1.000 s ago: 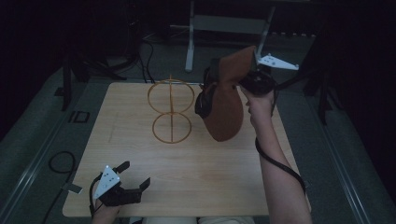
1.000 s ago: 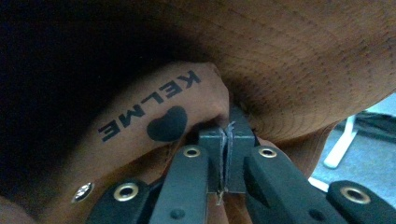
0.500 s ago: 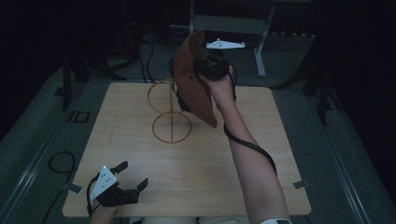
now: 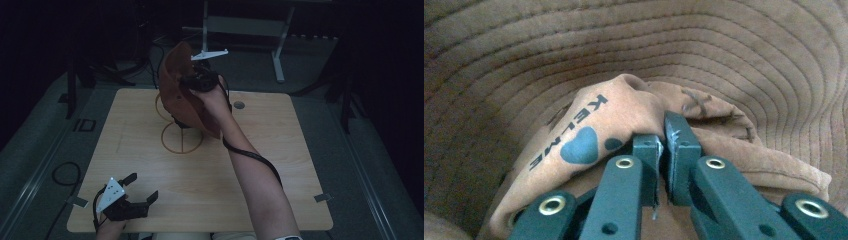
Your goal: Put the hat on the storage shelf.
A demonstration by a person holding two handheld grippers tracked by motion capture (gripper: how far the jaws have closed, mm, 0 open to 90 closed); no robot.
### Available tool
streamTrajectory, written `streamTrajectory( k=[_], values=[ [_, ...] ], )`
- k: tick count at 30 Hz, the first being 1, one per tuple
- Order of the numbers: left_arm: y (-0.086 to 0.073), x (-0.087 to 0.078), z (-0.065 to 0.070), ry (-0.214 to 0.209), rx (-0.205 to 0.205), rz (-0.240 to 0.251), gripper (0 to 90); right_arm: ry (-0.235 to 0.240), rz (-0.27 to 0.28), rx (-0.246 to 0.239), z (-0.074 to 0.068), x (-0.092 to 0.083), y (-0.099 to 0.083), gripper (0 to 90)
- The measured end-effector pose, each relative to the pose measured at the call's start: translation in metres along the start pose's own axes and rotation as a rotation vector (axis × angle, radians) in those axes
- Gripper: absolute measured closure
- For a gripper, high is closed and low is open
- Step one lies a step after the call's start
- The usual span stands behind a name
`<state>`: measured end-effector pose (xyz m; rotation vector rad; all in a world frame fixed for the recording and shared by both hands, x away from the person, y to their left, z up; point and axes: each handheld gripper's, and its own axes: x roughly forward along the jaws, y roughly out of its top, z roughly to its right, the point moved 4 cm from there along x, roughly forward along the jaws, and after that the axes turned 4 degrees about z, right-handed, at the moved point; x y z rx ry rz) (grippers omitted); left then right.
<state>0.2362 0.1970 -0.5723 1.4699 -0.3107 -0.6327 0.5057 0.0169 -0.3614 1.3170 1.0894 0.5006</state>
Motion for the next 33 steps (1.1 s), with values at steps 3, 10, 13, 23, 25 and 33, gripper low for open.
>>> streamTrajectory(
  k=[3, 10, 13, 23, 25, 33],
  values=[
    [-0.001, 0.001, 0.001, -0.009, 0.003, -0.009, 2.7, 0.010, -0.001, 0.000, -0.004, 0.002, 0.000, 80.2],
    [-0.002, 0.002, 0.002, -0.013, 0.001, -0.010, 2.7, 0.059, -0.004, -0.067, -0.022, 0.010, -0.003, 36.1],
    [-0.003, 0.002, 0.001, -0.009, 0.002, -0.013, 2.7, 0.049, -0.007, -0.106, -0.030, 0.014, -0.005, 23.1],
    [-0.003, 0.001, 0.001, -0.007, -0.005, -0.009, 2.8, -0.106, 0.061, -0.377, -0.054, 0.027, -0.027, 13.6],
    [-0.003, 0.002, 0.001, -0.007, -0.005, -0.012, 2.7, -0.110, 0.074, -0.401, -0.055, 0.027, -0.029, 13.7],
    [-0.007, 0.004, 0.000, -0.005, -0.005, -0.024, 2.8, -0.104, 0.075, -0.414, -0.052, 0.010, -0.022, 13.1]
  ],
)
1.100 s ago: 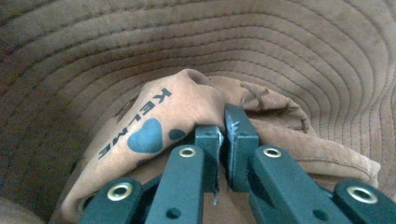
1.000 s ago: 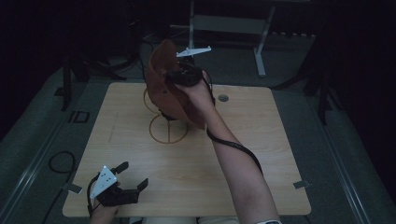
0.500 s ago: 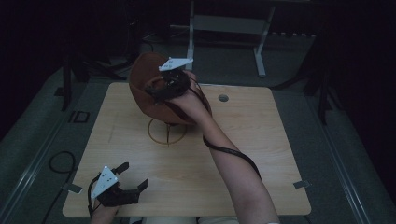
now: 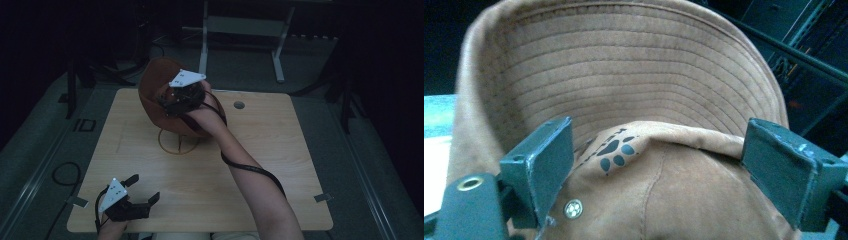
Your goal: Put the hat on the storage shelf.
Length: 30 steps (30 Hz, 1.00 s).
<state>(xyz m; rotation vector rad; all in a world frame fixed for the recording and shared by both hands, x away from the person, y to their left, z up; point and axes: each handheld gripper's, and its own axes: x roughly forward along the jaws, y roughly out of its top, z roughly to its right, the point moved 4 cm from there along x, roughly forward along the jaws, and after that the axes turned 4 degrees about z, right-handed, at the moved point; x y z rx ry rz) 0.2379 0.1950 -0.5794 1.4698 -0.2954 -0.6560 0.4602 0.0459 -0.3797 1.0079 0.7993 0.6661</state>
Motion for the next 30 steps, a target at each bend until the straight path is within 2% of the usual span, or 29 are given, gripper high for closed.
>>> streamTrajectory(
  k=[3, 6, 9, 11, 18, 30],
  values=[
    [0.000, 0.000, 0.000, 0.002, -0.001, 0.001, 2.7, 0.014, 0.015, 0.031, 0.005, -0.013, 0.004, 13.2],
    [0.000, 0.000, 0.000, 0.004, -0.002, 0.000, 2.7, -0.003, 0.026, 0.027, 0.010, -0.026, 0.004, 13.2],
    [-0.001, 0.000, -0.001, 0.006, -0.005, -0.001, 2.7, -0.002, 0.019, 0.055, 0.015, -0.035, -0.001, 13.3],
    [-0.001, 0.000, -0.001, 0.008, -0.008, 0.000, 2.7, -0.005, 0.032, 0.071, 0.017, -0.044, -0.007, 13.4],
    [-0.003, 0.001, -0.001, 0.011, -0.008, -0.006, 2.7, 0.001, 0.010, 0.105, 0.023, -0.068, -0.031, 13.4],
    [-0.003, 0.002, 0.000, 0.016, -0.002, -0.010, 2.7, -0.005, -0.016, 0.169, 0.030, -0.094, -0.065, 13.5]
  ],
)
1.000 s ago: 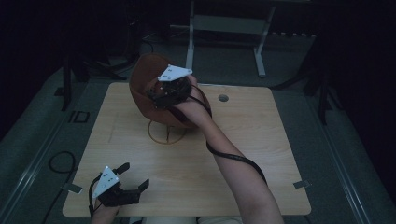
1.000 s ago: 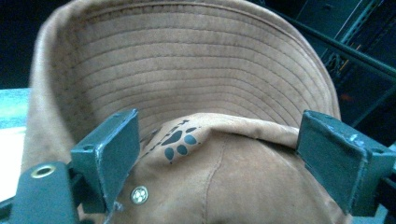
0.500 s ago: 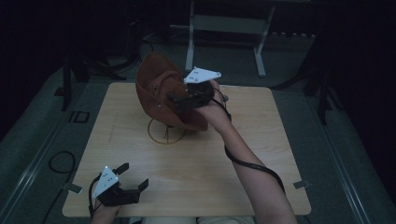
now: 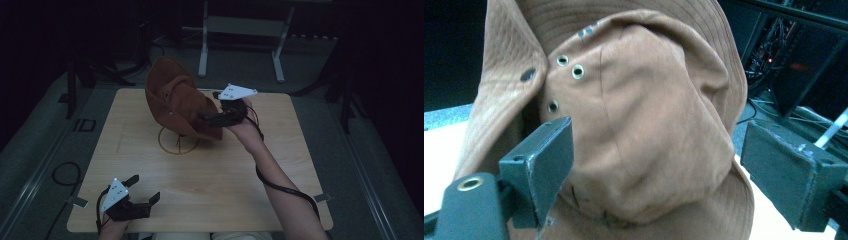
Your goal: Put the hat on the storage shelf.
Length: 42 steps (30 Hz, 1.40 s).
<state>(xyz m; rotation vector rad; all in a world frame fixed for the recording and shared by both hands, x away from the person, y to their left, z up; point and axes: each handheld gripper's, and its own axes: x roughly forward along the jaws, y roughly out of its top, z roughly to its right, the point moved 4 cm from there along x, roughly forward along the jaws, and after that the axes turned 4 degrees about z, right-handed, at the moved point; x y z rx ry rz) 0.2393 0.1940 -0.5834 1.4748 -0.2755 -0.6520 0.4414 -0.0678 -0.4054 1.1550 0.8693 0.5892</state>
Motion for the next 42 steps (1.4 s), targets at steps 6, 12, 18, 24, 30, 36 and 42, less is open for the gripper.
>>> streamTrajectory(
  k=[6, 12, 18, 24, 30, 36, 42],
  values=[
    [-0.001, 0.001, -0.001, 0.004, 0.001, -0.004, 2.7, -0.009, -0.007, 0.020, 0.003, -0.014, -0.016, 13.5],
    [-0.001, 0.002, 0.000, 0.008, 0.012, -0.010, 2.7, -0.024, -0.009, 0.057, 0.008, -0.032, -0.035, 13.5],
    [-0.002, 0.003, -0.001, 0.014, 0.006, -0.010, 2.7, -0.058, 0.005, 0.078, 0.010, -0.053, -0.056, 13.8],
    [-0.002, 0.004, 0.000, 0.012, 0.010, -0.021, 2.7, -0.072, -0.018, 0.108, 0.009, -0.071, -0.086, 13.9],
    [-0.003, 0.005, 0.000, 0.009, 0.012, -0.026, 2.7, -0.065, -0.060, 0.130, 0.003, -0.081, -0.119, 13.9],
    [-0.003, 0.005, 0.000, 0.009, 0.010, -0.028, 2.7, -0.029, -0.066, 0.149, -0.006, -0.087, -0.145, 13.7],
    [-0.003, 0.006, 0.001, 0.005, 0.010, -0.028, 2.7, -0.015, -0.067, 0.176, -0.012, -0.099, -0.170, 13.8]
  ],
)
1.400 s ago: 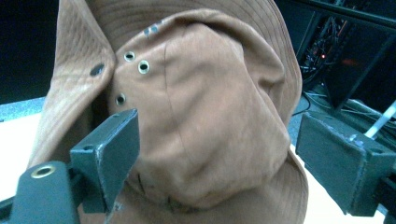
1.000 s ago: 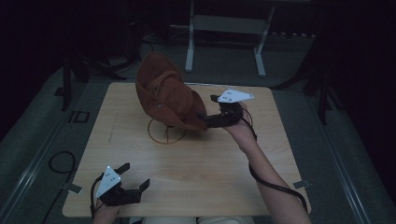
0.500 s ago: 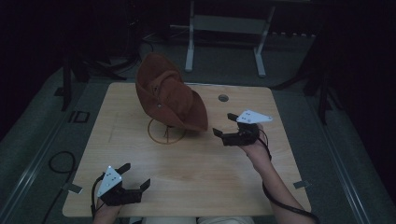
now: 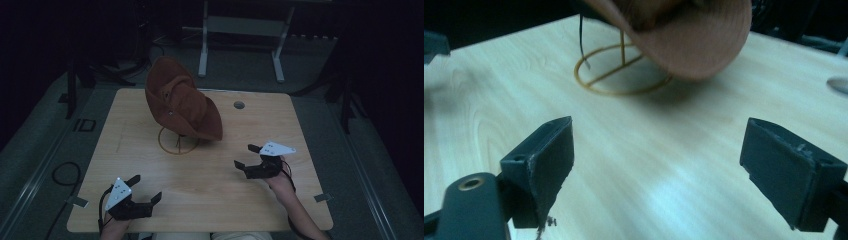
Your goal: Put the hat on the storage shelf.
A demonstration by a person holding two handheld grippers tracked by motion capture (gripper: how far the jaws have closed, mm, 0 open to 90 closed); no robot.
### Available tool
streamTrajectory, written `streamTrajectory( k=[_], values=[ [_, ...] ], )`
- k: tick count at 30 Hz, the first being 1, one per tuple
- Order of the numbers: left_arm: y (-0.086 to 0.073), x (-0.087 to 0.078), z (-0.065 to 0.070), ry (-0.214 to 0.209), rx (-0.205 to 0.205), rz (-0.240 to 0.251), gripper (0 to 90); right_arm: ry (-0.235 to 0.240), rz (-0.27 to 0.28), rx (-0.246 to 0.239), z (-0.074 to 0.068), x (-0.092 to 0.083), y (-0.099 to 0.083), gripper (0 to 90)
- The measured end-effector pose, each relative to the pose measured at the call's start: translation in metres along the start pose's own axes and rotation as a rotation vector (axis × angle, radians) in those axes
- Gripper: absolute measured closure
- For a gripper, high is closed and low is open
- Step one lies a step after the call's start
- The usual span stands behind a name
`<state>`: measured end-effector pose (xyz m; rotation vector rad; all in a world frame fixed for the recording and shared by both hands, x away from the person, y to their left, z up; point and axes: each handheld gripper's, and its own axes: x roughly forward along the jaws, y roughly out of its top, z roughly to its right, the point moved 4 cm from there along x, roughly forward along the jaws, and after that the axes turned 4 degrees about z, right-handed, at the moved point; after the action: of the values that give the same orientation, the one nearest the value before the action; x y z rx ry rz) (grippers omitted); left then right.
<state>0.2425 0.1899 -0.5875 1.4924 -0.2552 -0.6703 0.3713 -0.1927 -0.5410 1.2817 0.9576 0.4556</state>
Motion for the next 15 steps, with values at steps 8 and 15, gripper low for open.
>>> streamTrajectory(
  k=[8, 15],
  values=[
    [0.000, 0.000, 0.000, 0.001, 0.005, -0.005, 2.7, -0.034, -0.038, 0.009, 0.003, -0.014, -0.031, 13.8],
    [0.000, 0.000, 0.001, 0.002, 0.001, -0.002, 2.7, -0.059, -0.057, 0.020, 0.005, -0.027, -0.046, 13.9]
  ],
)
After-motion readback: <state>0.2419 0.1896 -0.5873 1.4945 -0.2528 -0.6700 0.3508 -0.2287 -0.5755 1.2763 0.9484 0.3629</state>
